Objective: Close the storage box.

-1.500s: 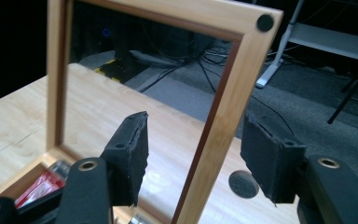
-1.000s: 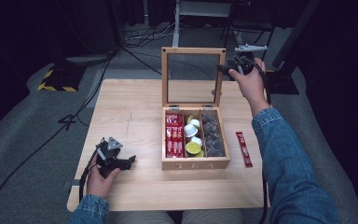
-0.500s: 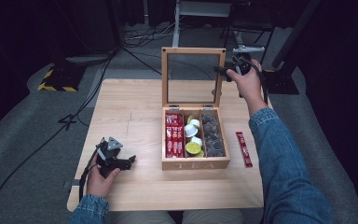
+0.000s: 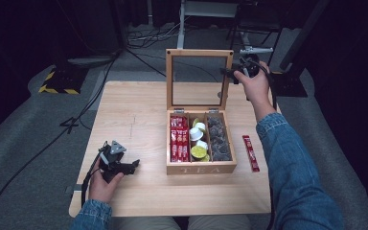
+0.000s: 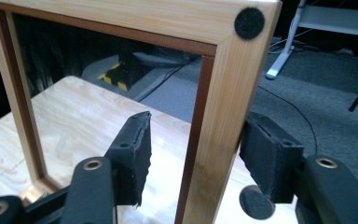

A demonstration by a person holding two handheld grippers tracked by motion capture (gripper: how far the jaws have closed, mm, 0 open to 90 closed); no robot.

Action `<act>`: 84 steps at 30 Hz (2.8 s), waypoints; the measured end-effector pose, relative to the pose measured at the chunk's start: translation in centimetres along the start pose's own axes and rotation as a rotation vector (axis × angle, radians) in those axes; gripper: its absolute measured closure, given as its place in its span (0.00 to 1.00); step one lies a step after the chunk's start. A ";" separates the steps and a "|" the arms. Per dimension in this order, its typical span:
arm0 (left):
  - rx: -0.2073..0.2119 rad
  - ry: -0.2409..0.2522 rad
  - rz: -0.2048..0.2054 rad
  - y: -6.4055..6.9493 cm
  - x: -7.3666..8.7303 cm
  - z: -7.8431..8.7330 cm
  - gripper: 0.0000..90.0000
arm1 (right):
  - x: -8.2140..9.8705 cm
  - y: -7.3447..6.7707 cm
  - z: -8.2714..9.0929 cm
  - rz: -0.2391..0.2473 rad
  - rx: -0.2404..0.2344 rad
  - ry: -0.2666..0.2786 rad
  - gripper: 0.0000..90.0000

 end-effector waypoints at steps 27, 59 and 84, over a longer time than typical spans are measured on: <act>-0.005 -0.002 -0.003 0.1 -1.4 -1.4 0.17 | 2.1 -2.5 9.8 0.058 -0.066 0.057 0.56; -0.006 -0.003 0.005 0.2 -1.5 -1.5 0.17 | 8.8 -5.0 14.9 0.218 -0.079 -0.050 0.52; -0.017 -0.004 0.006 0.1 -1.5 -1.6 0.16 | 15.6 -6.7 16.5 0.269 -0.092 -0.128 0.49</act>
Point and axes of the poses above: each handheld gripper's, and its own axes: z roughly backward along the jaws, x roughly out of its underside, y roughly to its right, the point moved 10 cm from there along -z, roughly forward along the jaws, and after that the axes turned 12 degrees about x, right-handed, at the moved point
